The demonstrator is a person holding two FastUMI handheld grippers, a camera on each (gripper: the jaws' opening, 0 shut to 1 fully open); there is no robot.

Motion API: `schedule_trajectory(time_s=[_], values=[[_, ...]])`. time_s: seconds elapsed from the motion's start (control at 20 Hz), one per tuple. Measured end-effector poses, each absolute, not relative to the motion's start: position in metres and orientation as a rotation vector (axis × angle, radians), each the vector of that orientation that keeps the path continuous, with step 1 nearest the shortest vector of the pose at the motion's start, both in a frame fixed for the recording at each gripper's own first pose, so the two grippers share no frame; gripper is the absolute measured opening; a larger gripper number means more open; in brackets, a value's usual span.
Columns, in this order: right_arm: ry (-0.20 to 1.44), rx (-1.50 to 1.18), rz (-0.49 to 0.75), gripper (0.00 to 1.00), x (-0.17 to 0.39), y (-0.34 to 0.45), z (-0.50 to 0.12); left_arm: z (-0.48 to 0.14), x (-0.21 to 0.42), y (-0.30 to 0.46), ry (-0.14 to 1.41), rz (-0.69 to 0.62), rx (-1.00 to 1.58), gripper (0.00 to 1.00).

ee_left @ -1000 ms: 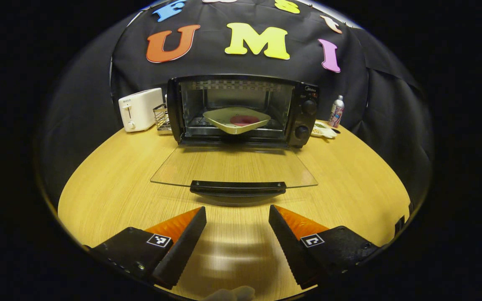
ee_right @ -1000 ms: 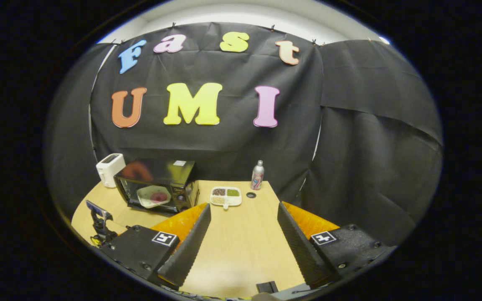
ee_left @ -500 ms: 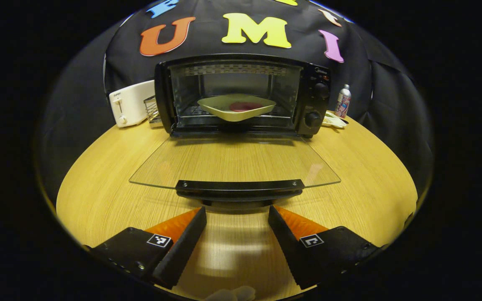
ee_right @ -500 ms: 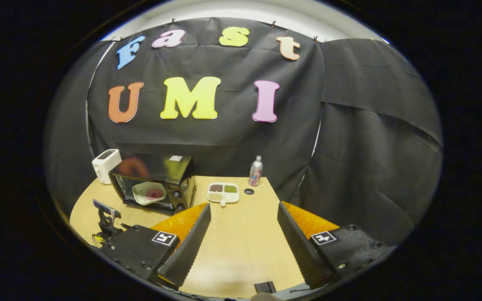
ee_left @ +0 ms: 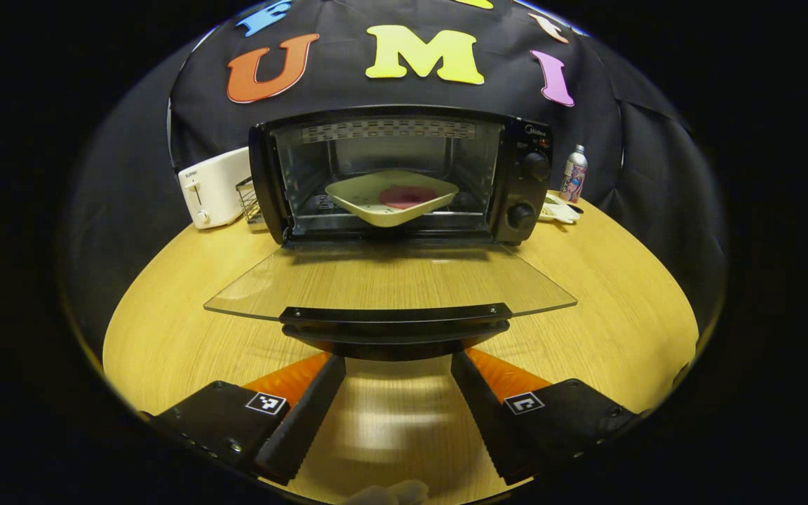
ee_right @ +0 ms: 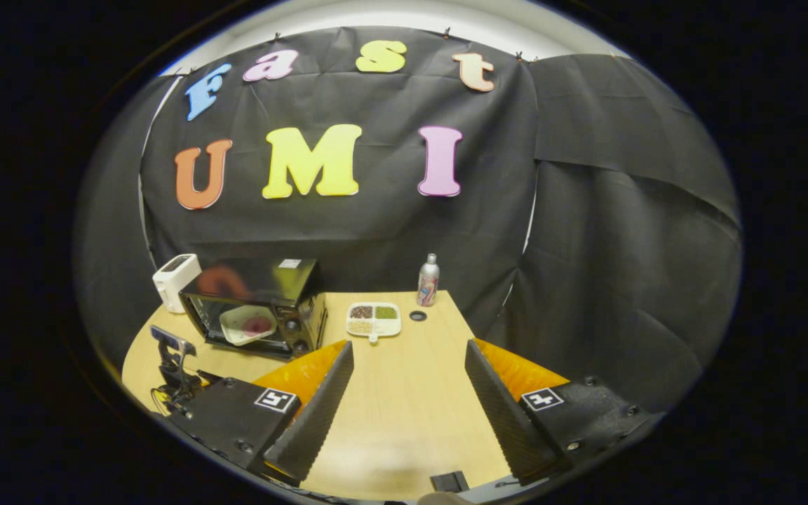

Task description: Open the electric oven with the left hand, put the food in, and close the electric oven.

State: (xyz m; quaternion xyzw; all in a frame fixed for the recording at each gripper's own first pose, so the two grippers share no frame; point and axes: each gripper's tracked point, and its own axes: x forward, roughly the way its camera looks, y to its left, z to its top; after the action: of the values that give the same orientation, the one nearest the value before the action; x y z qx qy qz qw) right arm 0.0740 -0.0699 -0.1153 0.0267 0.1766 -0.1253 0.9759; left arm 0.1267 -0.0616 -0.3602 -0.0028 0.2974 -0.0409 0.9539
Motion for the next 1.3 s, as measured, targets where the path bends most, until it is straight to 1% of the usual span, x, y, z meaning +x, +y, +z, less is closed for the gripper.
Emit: schedule_trajectory(time_s=[0.05,0.3,0.35,0.5,0.55,0.6,0.65,0.7,0.85,0.9,1.0,1.1,1.15,1.2,1.25,1.3], values=[[0.356,0.054,-0.253,1.00,0.074,-0.070,-0.117,-0.353,0.130,-0.061,0.597,-0.082,-0.006,0.97],[0.349,0.083,-0.245,1.00,0.074,-0.069,-0.120,-0.314,0.149,-0.059,0.538,-0.084,0.005,0.98],[0.353,0.090,-0.243,0.97,0.074,-0.068,-0.123,-0.305,0.153,-0.059,0.526,-0.085,0.004,0.98],[0.354,0.115,-0.251,0.97,0.069,-0.070,-0.130,-0.284,0.169,-0.057,0.494,-0.090,0.016,0.98],[0.356,0.122,-0.256,1.00,0.066,-0.070,-0.135,-0.279,0.174,-0.057,0.491,-0.092,0.019,0.98],[0.358,0.128,-0.260,1.00,0.062,-0.071,-0.137,-0.273,0.179,-0.057,0.485,-0.095,0.020,0.98],[0.360,0.135,-0.266,0.97,0.060,-0.071,-0.140,-0.268,0.184,-0.057,0.477,-0.098,0.025,0.98],[0.361,0.145,-0.271,1.00,0.056,-0.072,-0.141,-0.263,0.190,-0.056,0.468,-0.100,0.031,0.98],[0.366,0.155,-0.285,1.00,0.047,-0.074,-0.145,-0.248,0.213,-0.056,0.441,-0.103,0.033,0.98],[0.368,0.154,-0.291,0.97,0.044,-0.075,-0.146,-0.243,0.219,-0.055,0.438,-0.098,0.028,0.98],[0.365,0.151,-0.297,0.97,0.040,-0.075,-0.144,-0.231,0.231,-0.055,0.416,-0.088,0.011,0.98],[0.359,0.149,-0.301,0.97,0.037,-0.076,-0.141,-0.226,0.232,-0.056,0.410,-0.090,0.002,0.98],[0.355,0.151,-0.301,1.00,0.036,-0.074,-0.140,-0.226,0.230,-0.057,0.410,-0.093,0.003,0.98],[0.352,0.152,-0.300,0.97,0.036,-0.074,-0.137,-0.227,0.227,-0.057,0.411,-0.094,0.009,0.98],[0.347,0.151,-0.298,1.00,0.036,-0.072,-0.136,-0.227,0.225,-0.057,0.407,-0.095,0.016,0.98],[0.342,0.150,-0.295,0.97,0.036,-0.071,-0.133,-0.227,0.223,-0.057,0.407,-0.096,0.019,0.98]])
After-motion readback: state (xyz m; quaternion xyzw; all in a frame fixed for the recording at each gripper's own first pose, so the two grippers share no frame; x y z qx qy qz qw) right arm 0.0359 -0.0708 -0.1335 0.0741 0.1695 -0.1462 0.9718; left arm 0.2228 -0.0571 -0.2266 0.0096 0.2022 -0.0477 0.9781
